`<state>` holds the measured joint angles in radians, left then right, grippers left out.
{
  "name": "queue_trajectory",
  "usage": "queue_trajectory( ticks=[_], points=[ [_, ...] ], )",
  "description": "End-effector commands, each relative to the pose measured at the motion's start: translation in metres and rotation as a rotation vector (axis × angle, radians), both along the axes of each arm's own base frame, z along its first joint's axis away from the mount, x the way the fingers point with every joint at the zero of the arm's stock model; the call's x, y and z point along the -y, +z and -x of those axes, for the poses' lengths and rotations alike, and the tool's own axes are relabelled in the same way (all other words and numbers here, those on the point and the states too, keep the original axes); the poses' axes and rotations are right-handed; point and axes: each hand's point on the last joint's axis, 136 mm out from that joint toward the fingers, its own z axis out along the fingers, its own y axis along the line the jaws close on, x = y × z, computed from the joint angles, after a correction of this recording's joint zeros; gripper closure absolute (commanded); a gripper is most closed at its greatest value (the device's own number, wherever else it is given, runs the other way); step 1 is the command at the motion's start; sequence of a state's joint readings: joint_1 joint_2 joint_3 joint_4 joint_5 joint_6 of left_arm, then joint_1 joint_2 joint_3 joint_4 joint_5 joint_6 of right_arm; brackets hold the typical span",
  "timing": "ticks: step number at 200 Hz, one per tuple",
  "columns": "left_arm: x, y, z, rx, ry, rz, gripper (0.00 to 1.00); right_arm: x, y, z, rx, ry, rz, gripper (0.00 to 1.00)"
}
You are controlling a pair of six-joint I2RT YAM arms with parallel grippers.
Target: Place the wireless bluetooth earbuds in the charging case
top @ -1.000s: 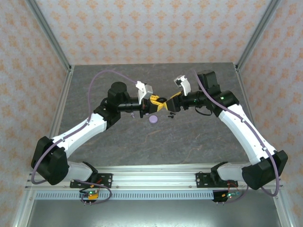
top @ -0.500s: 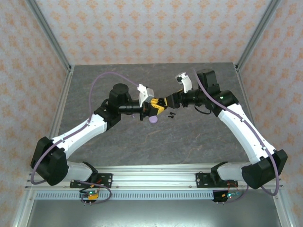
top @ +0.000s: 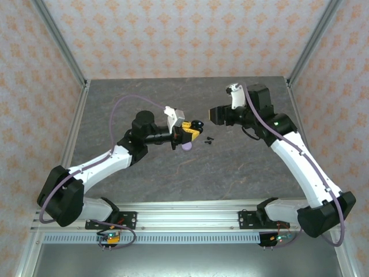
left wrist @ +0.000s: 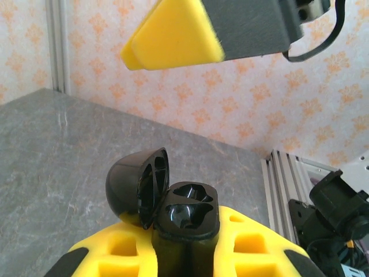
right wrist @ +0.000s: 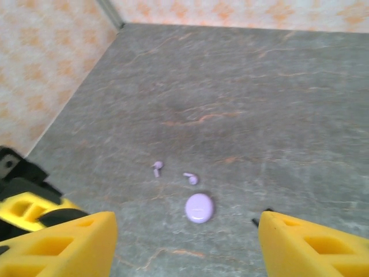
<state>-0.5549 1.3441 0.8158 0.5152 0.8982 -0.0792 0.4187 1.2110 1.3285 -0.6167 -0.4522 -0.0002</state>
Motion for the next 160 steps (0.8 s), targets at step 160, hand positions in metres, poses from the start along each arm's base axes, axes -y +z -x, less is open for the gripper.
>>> queue_trajectory(
  ticks=[160],
  points=[
    [-0.011,0.044,0.020,0.114,0.074,0.122,0.85,-0.016,-0.206,-0.043,-0.582,-0.036,0.142,0.67]
  ],
)
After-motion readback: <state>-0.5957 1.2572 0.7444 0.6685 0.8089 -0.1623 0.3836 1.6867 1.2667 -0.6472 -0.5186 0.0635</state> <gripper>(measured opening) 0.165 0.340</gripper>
